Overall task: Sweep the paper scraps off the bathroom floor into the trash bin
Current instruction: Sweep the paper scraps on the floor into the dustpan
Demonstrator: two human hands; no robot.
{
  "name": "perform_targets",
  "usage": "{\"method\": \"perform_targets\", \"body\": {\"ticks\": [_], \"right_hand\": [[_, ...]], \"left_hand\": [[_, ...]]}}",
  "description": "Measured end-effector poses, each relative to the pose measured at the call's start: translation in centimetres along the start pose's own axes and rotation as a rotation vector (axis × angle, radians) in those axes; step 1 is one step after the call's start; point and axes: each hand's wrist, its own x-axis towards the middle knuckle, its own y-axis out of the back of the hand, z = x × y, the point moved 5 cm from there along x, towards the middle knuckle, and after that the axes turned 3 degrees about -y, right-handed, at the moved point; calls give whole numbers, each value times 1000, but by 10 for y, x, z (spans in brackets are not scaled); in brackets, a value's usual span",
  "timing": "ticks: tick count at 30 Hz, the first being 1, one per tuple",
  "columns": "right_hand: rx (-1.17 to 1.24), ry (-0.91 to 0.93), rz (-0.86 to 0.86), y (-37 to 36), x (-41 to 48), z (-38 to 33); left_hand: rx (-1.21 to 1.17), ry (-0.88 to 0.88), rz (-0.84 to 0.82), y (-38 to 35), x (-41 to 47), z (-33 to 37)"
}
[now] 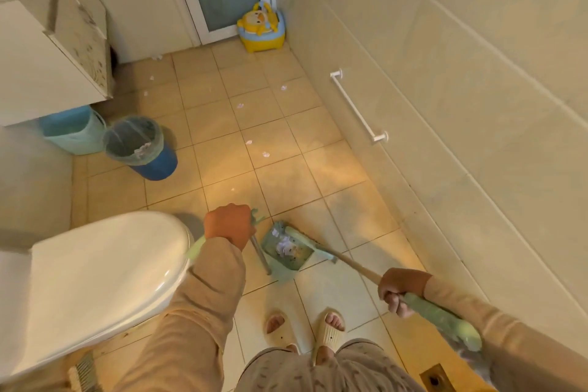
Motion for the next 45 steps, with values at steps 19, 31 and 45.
{"method": "perform_targets", "body": {"ticks": [19,31,45], "right_hand": [[288,99,33,-5,-29,-63],[52,174,40,31,2,-155],[-104,287,-177,146,30,-318]], "left_hand": [[-198,58,70,-30,-6,-53],[-355,330,56,-35,8,-99],[-392,661,32,5,59,-106]]}}
